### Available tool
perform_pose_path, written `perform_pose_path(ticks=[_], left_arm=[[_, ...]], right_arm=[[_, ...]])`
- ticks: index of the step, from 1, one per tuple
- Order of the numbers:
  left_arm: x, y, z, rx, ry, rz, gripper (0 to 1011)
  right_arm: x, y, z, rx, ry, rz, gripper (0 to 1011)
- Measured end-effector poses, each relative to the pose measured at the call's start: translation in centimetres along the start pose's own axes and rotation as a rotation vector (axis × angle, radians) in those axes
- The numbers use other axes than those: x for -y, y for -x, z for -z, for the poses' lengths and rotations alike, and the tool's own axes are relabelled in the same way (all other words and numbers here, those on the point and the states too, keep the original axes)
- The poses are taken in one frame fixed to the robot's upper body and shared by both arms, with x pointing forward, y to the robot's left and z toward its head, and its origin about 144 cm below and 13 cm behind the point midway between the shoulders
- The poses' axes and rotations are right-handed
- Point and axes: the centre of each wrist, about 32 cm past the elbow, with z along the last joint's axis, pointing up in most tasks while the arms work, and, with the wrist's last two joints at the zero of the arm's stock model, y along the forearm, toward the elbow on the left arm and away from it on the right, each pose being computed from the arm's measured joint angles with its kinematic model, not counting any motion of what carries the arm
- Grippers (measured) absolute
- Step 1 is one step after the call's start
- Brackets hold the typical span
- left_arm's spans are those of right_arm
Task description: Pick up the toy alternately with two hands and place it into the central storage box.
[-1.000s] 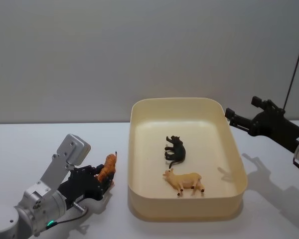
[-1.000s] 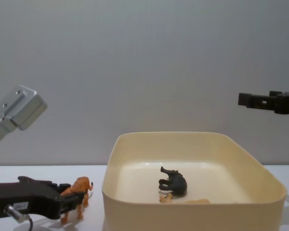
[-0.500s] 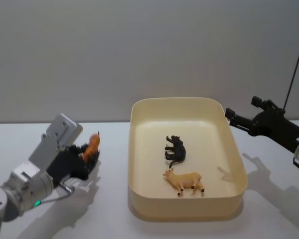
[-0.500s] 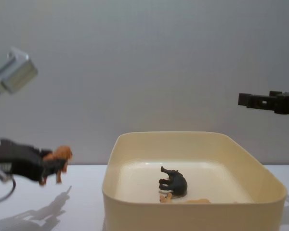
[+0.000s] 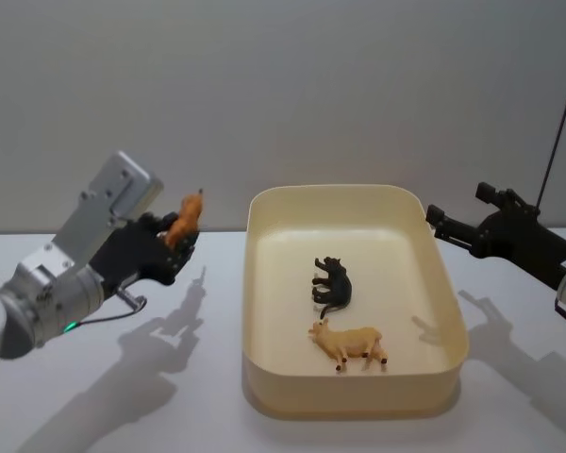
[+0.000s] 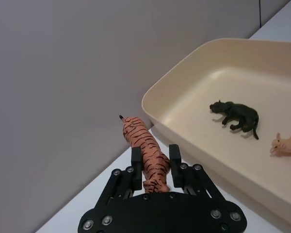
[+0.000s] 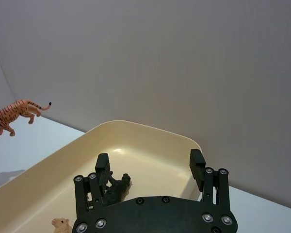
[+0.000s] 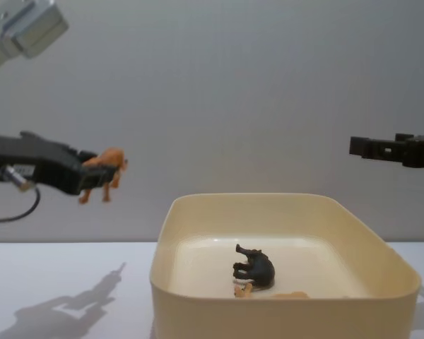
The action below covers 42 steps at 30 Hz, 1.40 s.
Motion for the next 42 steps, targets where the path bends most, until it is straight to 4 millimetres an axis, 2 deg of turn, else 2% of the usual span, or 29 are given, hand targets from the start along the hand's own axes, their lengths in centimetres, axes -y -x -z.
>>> perform_pose_path(ticks=[15,36,42], left_arm=[[2.1,-2.0,-2.7,0.013,0.089,0.176,305],[6.3,-4.5,-4.5,0.005,0.112,0.503,308],[7.2,-4.8,-4.8,0.008,0.106,0.564,461]], right_arm=[[0.0,0.0,0.0,0.0,0.0,0.0,1001],[0.0,0.0,0.0,0.0,0.0,0.0,1001],[0.0,0.0,0.0,0.0,0.0,0.0,1001]])
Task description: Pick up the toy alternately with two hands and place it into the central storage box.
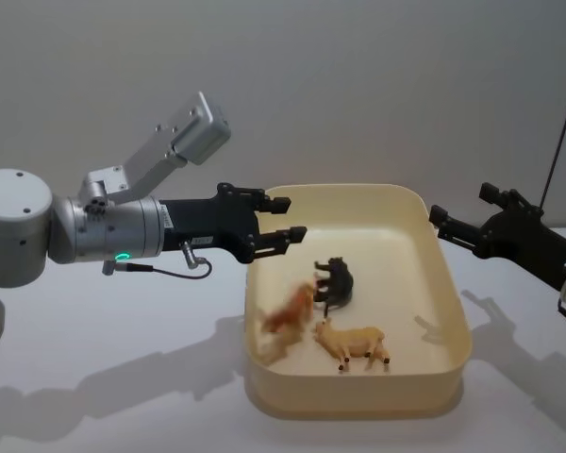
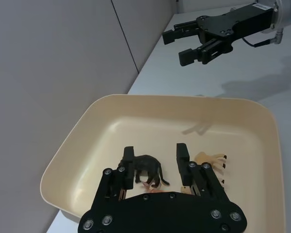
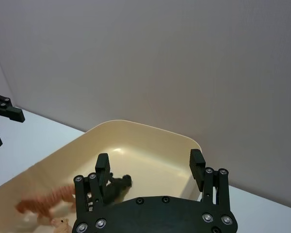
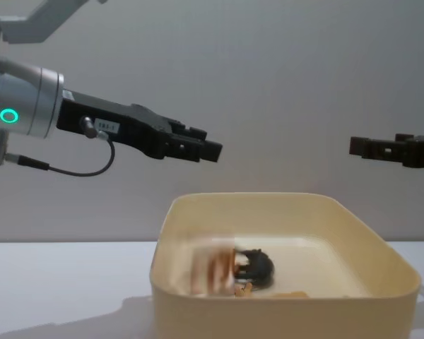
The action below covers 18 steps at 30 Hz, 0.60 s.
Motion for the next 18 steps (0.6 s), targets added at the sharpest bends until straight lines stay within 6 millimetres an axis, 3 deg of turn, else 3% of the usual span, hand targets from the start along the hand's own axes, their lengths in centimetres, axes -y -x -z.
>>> perform_pose_path(ticks=[18], left_arm=[[0.58,-0.78,-0.27,-0.002,-0.005,0.065,993]], right_arm=[[0.0,0.0,0.0,0.0,0.0,0.0,1001]])
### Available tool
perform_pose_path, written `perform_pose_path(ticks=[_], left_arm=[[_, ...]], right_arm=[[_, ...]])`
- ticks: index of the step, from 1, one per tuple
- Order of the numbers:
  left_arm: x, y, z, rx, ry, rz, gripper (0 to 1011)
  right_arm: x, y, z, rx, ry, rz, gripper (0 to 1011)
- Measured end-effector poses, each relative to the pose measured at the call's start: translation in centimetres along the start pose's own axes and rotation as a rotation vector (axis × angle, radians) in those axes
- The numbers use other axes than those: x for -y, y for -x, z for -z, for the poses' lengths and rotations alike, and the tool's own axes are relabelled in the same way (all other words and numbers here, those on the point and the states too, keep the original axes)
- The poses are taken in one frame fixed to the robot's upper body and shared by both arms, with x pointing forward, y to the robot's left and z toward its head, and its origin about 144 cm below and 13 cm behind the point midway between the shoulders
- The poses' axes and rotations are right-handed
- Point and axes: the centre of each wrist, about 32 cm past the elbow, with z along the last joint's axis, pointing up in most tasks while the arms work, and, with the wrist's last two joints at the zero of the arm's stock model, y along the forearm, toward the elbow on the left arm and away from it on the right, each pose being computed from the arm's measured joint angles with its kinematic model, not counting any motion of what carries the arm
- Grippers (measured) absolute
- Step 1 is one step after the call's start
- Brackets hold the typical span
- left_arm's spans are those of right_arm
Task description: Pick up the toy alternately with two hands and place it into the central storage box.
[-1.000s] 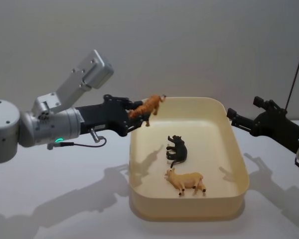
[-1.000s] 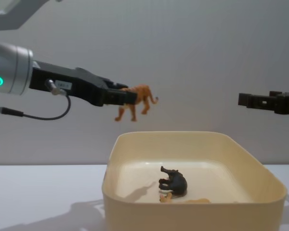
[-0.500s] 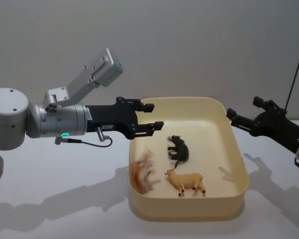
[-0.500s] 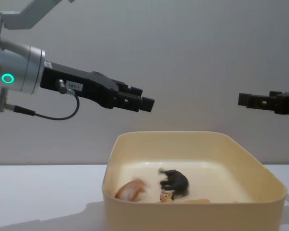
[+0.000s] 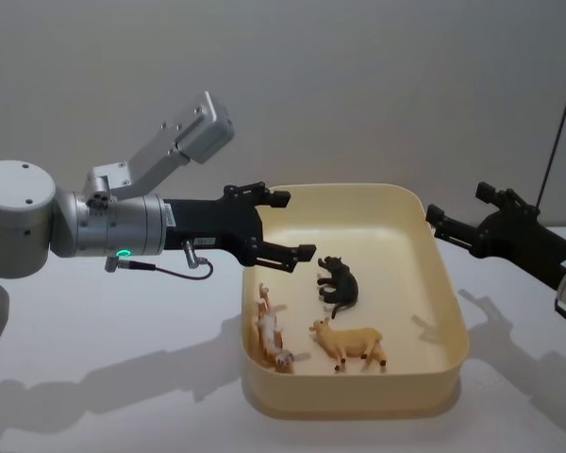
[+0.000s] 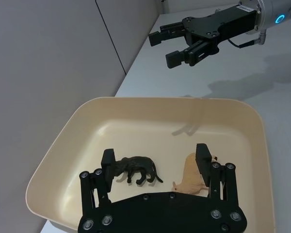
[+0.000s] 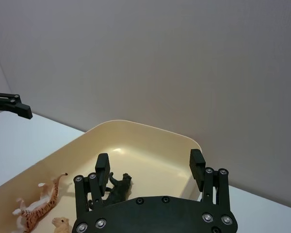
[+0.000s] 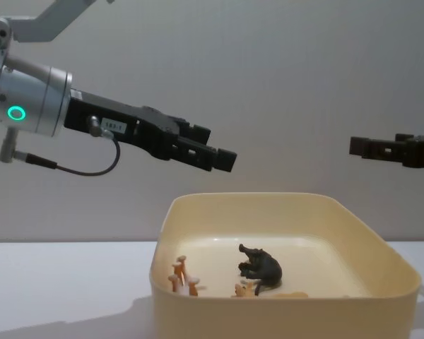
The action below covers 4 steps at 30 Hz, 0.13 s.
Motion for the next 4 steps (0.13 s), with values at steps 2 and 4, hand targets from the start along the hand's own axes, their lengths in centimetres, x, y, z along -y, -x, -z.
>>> perform_pose_path(ticks=[2,4], left_arm=[[0.02,-0.05,-0.02,0.0,0.0,0.003,1001],[0.04,-0.07,-0.03,0.0,0.0,0.005,1001]], right_arm=[[0.0,0.0,0.0,0.0,0.0,0.0,1001],[0.0,0.0,0.0,0.0,0.0,0.0,1001]])
